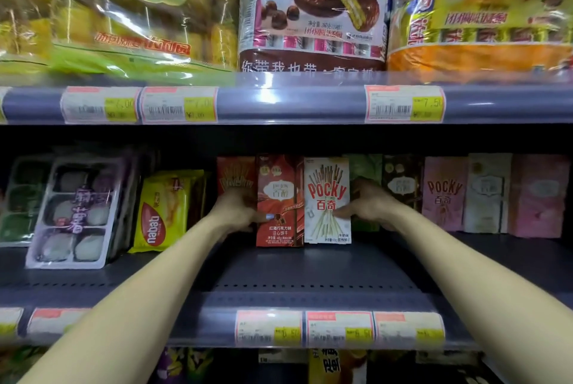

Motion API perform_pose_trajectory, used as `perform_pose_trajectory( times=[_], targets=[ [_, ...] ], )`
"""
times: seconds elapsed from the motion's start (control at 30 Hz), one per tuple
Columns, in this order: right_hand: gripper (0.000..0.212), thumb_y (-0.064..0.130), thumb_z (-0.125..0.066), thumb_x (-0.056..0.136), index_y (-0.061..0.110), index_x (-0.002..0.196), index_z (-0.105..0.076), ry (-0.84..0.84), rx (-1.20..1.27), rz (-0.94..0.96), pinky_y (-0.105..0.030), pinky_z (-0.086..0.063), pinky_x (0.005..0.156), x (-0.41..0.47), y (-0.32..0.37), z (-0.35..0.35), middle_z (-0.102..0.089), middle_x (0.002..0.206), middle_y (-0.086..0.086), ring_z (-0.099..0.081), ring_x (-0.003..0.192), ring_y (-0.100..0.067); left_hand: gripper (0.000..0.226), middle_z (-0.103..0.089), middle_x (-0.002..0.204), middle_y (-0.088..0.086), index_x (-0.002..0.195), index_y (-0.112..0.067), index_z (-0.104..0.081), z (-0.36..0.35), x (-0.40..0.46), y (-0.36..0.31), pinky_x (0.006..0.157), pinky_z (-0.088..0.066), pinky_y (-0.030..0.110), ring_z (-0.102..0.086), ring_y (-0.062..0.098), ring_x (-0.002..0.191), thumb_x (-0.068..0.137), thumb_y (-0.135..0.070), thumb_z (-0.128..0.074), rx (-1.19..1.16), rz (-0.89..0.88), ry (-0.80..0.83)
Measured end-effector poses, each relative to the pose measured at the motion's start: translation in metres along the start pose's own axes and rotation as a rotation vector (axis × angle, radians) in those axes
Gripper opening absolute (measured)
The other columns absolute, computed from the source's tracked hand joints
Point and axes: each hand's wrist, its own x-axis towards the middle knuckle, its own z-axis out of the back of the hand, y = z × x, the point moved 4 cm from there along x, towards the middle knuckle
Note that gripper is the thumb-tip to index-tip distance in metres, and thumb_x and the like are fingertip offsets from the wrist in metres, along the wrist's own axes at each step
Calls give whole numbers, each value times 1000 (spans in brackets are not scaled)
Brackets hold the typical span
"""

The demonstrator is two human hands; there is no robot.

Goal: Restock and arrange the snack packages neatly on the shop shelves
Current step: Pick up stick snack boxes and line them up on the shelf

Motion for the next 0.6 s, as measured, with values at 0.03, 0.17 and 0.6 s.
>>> perform_pose_trajectory(
  times=[0.03, 0.17, 0.6],
  targets=[
    [43, 6, -80, 72, 11, 110, -62, -16, -16, 9, -30, -51, 88, 2, 0, 1, -68, 112, -5, -64, 104, -20, 46, -68, 112, 8, 112, -9, -61, -1, 1, -1, 78, -59, 38, -66, 22, 100, 72, -11, -82, 9, -9, -6],
    [40, 10, -82, 69, 13, 105, -64, -67, -68, 10, -32, -53, 85, 9, 0, 0, -70, 109, -4, -65, 100, -19, 44, -67, 112, 8, 111, -8, -61, -5, 8, -3, 73, -58, 32, -65, 22, 99, 72, -12, -82, 53, -48, -51],
    [58, 10, -83, 67, 3, 116, -53, -234, -75, 29, -19, -42, 58, 14, 3, -12, -65, 114, -8, -63, 105, -24, 60, -64, 125, 7, 123, -10, -57, -3, 26, 8, 91, -50, 30, -60, 23, 115, 71, -24, -84, 163, -106, -191]
  ],
)
